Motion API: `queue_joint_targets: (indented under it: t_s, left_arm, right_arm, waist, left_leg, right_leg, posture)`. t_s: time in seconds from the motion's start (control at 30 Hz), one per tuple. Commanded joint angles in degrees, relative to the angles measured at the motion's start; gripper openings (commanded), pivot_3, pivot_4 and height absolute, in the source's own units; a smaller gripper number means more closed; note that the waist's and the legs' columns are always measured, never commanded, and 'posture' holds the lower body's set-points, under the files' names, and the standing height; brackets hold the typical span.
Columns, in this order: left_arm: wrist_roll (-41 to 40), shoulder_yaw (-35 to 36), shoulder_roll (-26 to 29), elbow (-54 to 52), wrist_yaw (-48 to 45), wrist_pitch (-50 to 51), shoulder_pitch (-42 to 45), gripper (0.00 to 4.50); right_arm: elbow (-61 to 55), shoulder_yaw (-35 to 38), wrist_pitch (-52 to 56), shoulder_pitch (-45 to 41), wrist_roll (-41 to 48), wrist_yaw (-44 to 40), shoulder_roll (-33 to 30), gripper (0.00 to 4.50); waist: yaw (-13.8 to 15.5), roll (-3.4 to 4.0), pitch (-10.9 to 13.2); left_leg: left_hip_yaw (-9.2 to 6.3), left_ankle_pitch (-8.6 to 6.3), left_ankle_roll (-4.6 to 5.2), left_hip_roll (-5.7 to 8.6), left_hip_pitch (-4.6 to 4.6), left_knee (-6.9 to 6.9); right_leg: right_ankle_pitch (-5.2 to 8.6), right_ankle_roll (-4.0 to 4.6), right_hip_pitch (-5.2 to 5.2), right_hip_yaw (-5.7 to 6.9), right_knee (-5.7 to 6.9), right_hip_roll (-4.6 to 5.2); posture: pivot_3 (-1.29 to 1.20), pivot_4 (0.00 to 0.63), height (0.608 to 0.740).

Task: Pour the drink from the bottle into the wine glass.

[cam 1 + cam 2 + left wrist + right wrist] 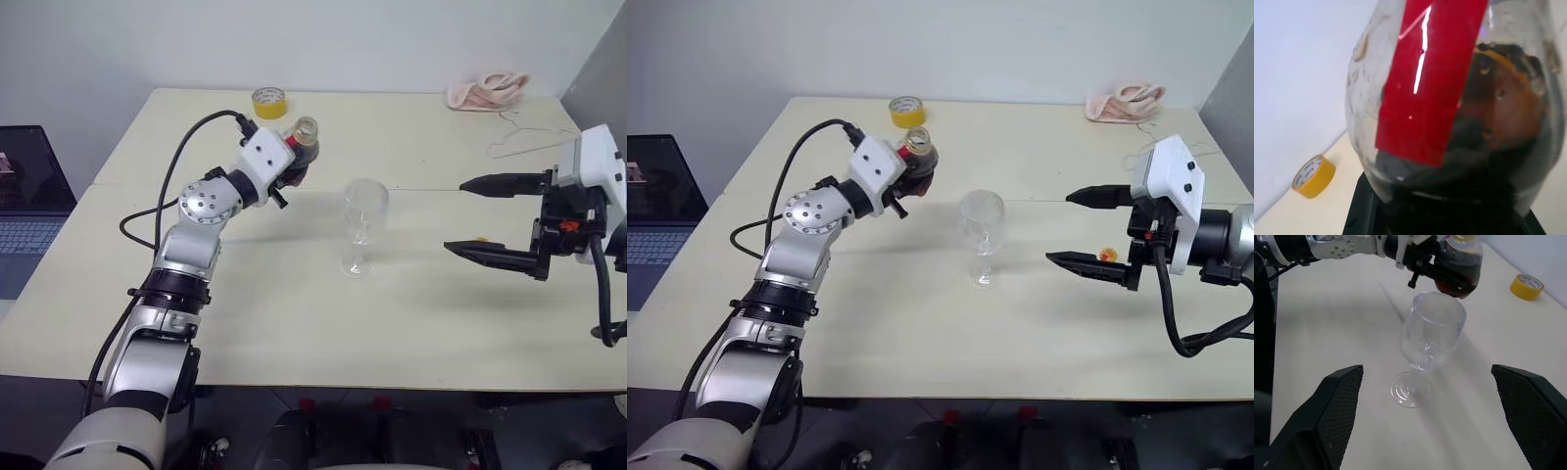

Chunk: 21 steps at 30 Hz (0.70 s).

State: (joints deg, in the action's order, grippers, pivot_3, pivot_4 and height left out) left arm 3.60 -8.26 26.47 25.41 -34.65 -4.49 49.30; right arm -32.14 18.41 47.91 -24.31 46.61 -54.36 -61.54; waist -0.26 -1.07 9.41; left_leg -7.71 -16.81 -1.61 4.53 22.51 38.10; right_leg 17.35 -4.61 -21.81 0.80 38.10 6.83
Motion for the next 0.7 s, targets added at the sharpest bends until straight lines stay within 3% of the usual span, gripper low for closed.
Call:
queue_joint_targets:
  t_s: [0.03,0.7]
  left_arm:
    - [2.08,-0.59,-0.4,0.36,0.54,-4.76,4.59,1.12]
    - [13.36,-5.65,-1.36,6.85,4.65,-18.97,8.88,1.12]
  right_arm:
    - [-2.48,3.1,0.39,0.12,2.15,2.17,-0.07,4.5]
    - [-7.29,-0.2,1.74,-0.84,8.45,12.78,3.48,4.5]
  waist:
    - [0.02,-0.01,0.01]
    - [-0.19,-0.02,0.01]
  left_leg:
    - [-0.01,0.0,0.0,0.01,0.06,0.03]
    - [0.01,0.01,0.01,0.13,0.35,0.31]
  right_leg:
    - [-0.01,-0.01,-0.03,0.0,0.01,0.0]
    - [-0.02,-0.04,-0.42,-0.01,0.5,0.09]
  posture:
    - [0.0,0.15,0.74]
    - [0.0,0.15,0.74]
